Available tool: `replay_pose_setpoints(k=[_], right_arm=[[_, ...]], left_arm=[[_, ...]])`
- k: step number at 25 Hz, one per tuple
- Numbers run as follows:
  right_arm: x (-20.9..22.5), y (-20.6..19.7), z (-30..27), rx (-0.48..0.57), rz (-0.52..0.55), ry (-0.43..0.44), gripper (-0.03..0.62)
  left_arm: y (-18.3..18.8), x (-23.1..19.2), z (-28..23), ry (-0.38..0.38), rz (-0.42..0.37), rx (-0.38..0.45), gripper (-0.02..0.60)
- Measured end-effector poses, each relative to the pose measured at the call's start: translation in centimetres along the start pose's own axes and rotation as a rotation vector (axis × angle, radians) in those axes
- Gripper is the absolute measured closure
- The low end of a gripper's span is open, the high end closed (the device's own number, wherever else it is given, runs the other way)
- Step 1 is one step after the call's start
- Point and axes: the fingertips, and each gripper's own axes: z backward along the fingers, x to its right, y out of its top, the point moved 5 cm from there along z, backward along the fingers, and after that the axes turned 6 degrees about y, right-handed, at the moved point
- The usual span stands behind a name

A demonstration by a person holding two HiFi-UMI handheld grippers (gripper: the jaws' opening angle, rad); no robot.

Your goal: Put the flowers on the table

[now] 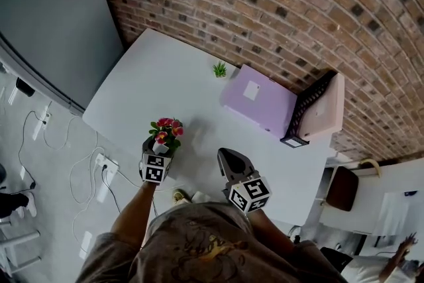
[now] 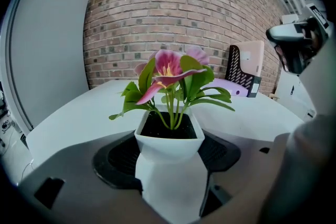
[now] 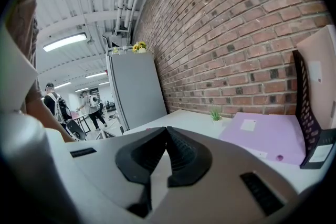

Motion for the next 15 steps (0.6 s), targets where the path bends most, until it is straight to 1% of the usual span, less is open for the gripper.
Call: replay_pose_setpoints(k=[5, 9, 15], right_arm=[[0.36, -0.13, 0.15, -0.007, -0.004, -0.01, 0.592], [0.48, -0.17, 0.25, -0.012, -0.008, -0.015, 0.592], [0.61, -0.44, 0.37, -0.013, -0.011, -0.016, 0.592]], left_arm=[[-0.26, 0.26, -0.39, 0.007, 0.0, 0.002, 0.229], [-0.23, 0.18, -0.7, 0.016, -0.016, 0.007, 0.229], [-0.49, 0.52, -0.94, 0.0, -0.01, -0.001, 0.229]])
